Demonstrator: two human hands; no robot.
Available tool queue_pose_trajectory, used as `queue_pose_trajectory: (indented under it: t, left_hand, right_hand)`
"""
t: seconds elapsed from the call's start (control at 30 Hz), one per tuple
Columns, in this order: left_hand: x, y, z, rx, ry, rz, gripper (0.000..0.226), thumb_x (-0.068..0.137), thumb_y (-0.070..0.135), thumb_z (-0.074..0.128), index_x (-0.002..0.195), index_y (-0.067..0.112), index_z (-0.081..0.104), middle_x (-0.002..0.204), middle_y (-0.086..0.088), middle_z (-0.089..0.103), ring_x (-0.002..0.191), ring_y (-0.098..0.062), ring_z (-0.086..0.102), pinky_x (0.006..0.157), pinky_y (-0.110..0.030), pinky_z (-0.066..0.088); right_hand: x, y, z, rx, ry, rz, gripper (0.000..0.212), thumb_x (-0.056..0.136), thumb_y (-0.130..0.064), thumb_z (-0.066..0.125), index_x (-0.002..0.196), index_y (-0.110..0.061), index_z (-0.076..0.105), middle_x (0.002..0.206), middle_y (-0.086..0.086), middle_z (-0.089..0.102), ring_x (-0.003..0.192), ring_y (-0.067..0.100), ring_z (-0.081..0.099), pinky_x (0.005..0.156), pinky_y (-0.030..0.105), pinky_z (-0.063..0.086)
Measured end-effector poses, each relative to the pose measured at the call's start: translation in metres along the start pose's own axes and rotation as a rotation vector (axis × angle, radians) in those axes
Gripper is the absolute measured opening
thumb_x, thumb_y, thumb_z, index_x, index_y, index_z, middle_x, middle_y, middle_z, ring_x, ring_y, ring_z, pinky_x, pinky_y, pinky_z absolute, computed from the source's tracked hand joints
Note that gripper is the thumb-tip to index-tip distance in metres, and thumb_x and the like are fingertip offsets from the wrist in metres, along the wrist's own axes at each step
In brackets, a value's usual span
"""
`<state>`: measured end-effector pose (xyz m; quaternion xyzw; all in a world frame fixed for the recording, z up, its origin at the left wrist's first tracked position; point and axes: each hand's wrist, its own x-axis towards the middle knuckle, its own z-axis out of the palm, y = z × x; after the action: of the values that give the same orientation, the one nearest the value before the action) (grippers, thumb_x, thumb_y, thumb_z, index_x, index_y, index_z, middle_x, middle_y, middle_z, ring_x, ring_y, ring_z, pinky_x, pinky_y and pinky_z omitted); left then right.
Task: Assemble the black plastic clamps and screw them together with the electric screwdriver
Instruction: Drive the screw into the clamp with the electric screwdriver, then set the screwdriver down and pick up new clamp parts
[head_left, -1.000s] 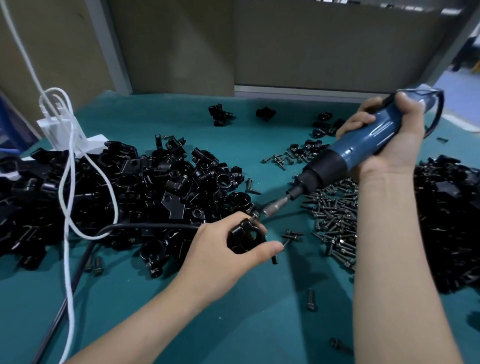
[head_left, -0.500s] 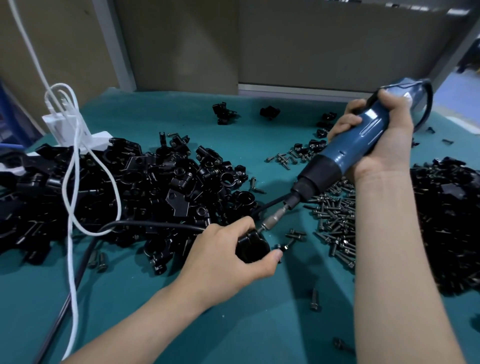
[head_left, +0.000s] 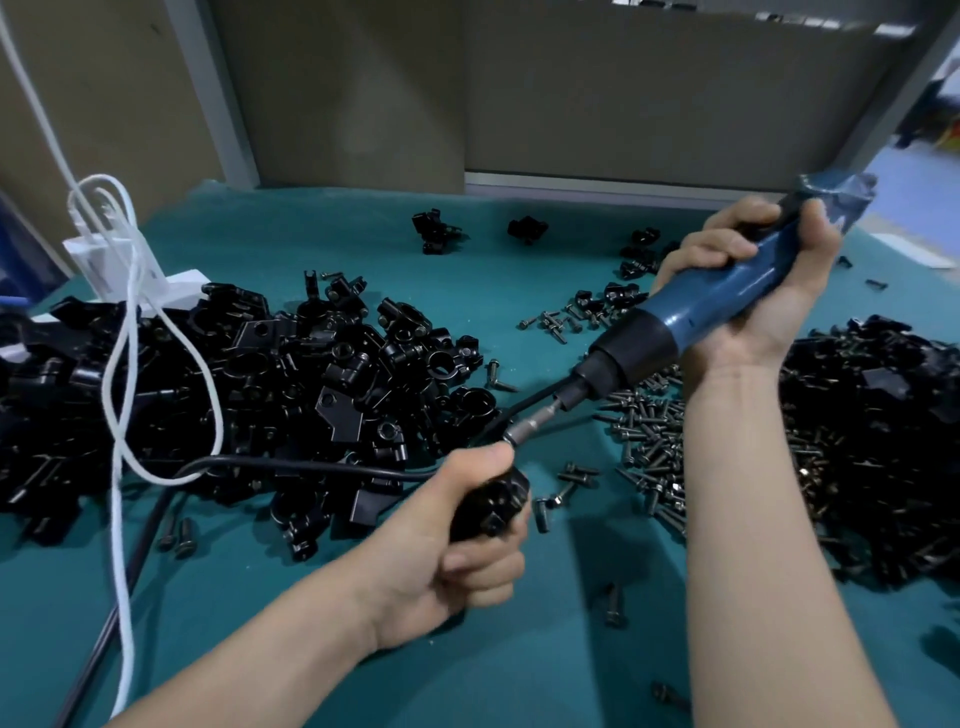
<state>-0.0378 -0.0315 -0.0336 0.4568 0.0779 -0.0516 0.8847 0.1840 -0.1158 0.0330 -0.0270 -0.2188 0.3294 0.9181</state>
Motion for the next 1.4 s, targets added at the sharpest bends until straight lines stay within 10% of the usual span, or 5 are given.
queue_pose_trajectory:
  t: [0.23,0.53,1.07,1.27,1.4]
  left_hand:
    - [-0.001,0.01,-0.016,-0.375,-0.094,-0.155,0.038,0.071,0.043,0.08,0.076,0.01,0.063,0.034,0.007,0.03,0.03,-0.007,0.02,0.034,-0.018,0.018]
    - [0.01,0.001,-0.009,0.211,0.332,0.195,0.058,0.067,0.071,0.049,0.065,0.013,0.05,0.049,-0.003,0.045,0.044,-0.014,0.036,0.048,-0.02,0.035]
    - [-0.002,-0.005,-0.01,1.026,0.335,0.663,0.028,0.085,0.059,0.052,0.097,0.034,0.051,0.084,0.009,0.064,0.076,-0.007,0.06,0.071,-0.017,0.044]
    - [-0.004,-0.004,-0.008,1.131,0.473,0.816,0.033,0.067,0.061,0.071,0.086,0.039,0.055,0.083,0.019,0.063,0.07,0.001,0.057,0.065,-0.005,0.039]
    - [-0.002,-0.001,-0.009,1.109,0.57,0.866,0.032,0.066,0.048,0.075,0.09,0.043,0.055,0.087,0.023,0.066,0.074,0.007,0.059,0.067,-0.002,0.039]
  right_hand:
    - [-0.007,-0.008,-0.015,0.074,-0.072,-0.075,0.036,0.068,-0.038,0.072,0.08,-0.013,0.05,0.069,0.002,0.054,0.058,0.016,0.052,0.053,0.024,0.049]
    - [-0.014,-0.018,-0.027,-0.878,0.671,0.095,0.043,0.086,-0.06,0.058,0.091,-0.017,0.06,0.063,-0.001,0.062,0.047,0.014,0.058,0.047,0.023,0.05]
    - [-0.032,0.023,-0.051,-1.563,0.903,-0.021,0.035,0.092,-0.034,0.059,0.115,-0.008,0.061,0.111,0.015,0.065,0.092,0.029,0.062,0.072,0.034,0.048]
    - [-0.04,0.029,-0.024,-1.902,0.755,-0.128,0.047,0.095,-0.027,0.059,0.138,-0.012,0.048,0.143,0.009,0.041,0.122,0.023,0.046,0.095,0.031,0.041]
    - [-0.073,0.046,0.031,-1.592,0.161,0.219,0.046,0.068,-0.07,0.063,0.108,-0.048,0.061,0.116,-0.016,0.062,0.095,-0.001,0.063,0.074,0.03,0.058]
